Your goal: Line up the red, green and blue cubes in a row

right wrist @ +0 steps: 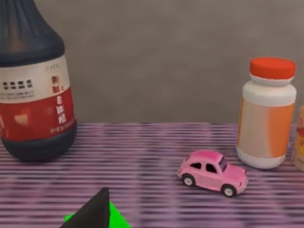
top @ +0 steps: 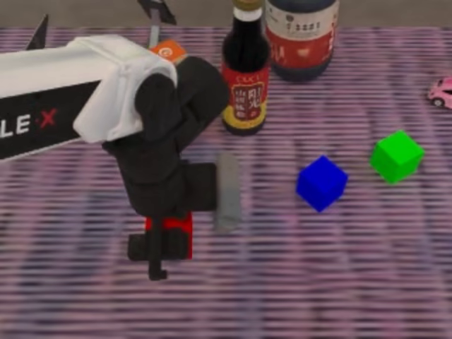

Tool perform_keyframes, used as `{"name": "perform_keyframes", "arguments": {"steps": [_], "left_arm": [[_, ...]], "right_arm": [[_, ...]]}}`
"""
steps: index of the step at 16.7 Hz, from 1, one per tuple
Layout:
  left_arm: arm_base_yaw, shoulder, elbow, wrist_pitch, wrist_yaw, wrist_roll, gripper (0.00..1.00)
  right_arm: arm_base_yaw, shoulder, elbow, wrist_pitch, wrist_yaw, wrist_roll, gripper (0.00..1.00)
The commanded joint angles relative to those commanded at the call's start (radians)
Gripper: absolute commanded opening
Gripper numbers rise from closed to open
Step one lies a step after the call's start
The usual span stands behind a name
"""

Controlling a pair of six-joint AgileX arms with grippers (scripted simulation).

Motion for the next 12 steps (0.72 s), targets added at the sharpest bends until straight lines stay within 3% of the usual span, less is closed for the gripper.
{"name": "perform_keyframes", "arguments": {"steps": [7, 12], "left_arm": [[-0.007, 0.089, -0.141, 0.235, 0.0, -0.005, 0.0], [-0.009, 0.098, -0.153, 0.251, 0.0, -0.005, 0.0]], "right_arm": [[0.0, 0.0, 0.0, 0.0, 0.0, 0.0, 1.0], [0.0, 0.0, 0.0, 0.0, 0.0, 0.0, 1.0]]}}
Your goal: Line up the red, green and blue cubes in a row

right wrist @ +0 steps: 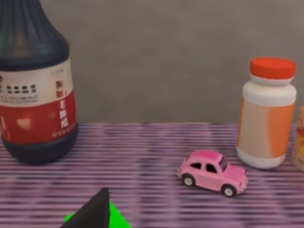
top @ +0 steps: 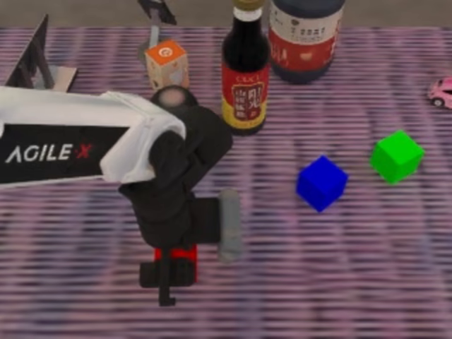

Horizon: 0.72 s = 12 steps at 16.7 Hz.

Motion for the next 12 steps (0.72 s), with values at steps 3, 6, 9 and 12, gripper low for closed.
{"name": "perform_keyframes", "arguments": {"steps": [3, 6, 9, 12], "left_arm": [[0.0, 0.0, 0.0, 0.0, 0.0, 0.0, 0.23], [0.0, 0.0, 0.0, 0.0, 0.0, 0.0, 0.45], [0.0, 0.0, 0.0, 0.0, 0.0, 0.0, 0.68], [0.0, 0.0, 0.0, 0.0, 0.0, 0.0, 0.9]], "right_arm": [[0.0, 0.0, 0.0, 0.0, 0.0, 0.0, 1.0], [0.0, 0.0, 0.0, 0.0, 0.0, 0.0, 1.0], [0.0, 0.0, 0.0, 0.0, 0.0, 0.0, 1.0], [0.0, 0.0, 0.0, 0.0, 0.0, 0.0, 1.0]]}}
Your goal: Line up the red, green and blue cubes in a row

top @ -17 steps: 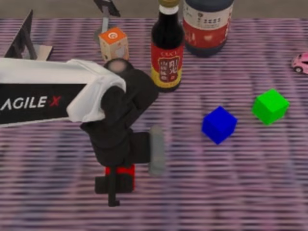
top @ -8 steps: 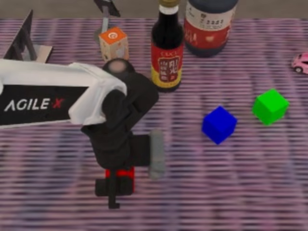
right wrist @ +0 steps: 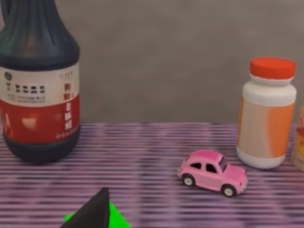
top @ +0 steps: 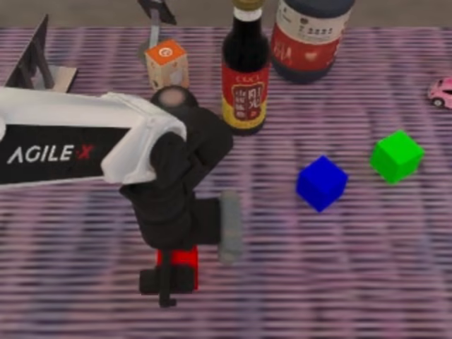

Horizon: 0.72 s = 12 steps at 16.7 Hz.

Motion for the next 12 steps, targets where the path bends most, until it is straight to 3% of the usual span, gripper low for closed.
{"name": "perform_keyframes", "arguments": {"steps": [2, 12], "left_arm": [[0.0, 0.0, 0.0, 0.0, 0.0, 0.0, 1.0], [0.001, -0.006, 0.015, -0.017, 0.0, 0.002, 1.0]], "right_arm": [[0.0, 0.0, 0.0, 0.0, 0.0, 0.0, 1.0], [0.0, 0.0, 0.0, 0.0, 0.0, 0.0, 1.0]]}}
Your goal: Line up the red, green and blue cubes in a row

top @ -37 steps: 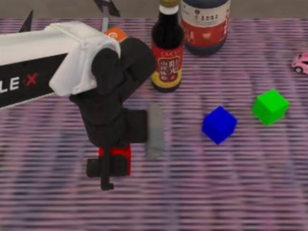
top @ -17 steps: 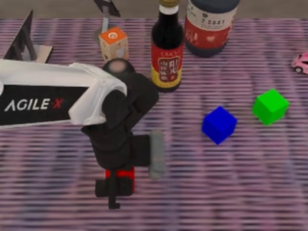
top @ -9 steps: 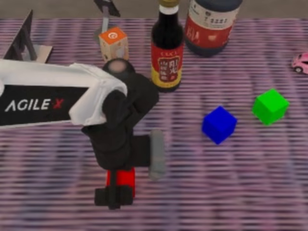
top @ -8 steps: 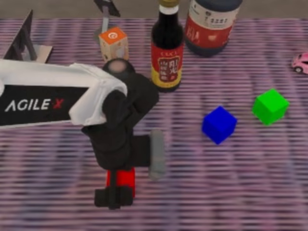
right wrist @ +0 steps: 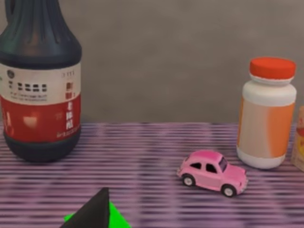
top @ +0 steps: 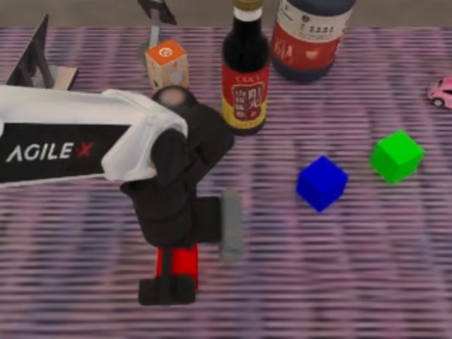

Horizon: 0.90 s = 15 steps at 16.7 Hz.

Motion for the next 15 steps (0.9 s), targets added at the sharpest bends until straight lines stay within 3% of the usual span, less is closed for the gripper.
{"name": "perform_keyframes", "arguments": {"steps": [7, 15], "left_arm": [[0.019, -0.088, 0.146, -0.242, 0.0, -0.003, 1.0], [0.041, -0.142, 0.108, -0.218, -0.004, -0.023, 1.0]], "right_arm": [[0.0, 0.0, 0.0, 0.0, 0.0, 0.0, 1.0], [0.006, 0.061, 0.06, -0.04, 0.0, -0.011, 1.0]]}}
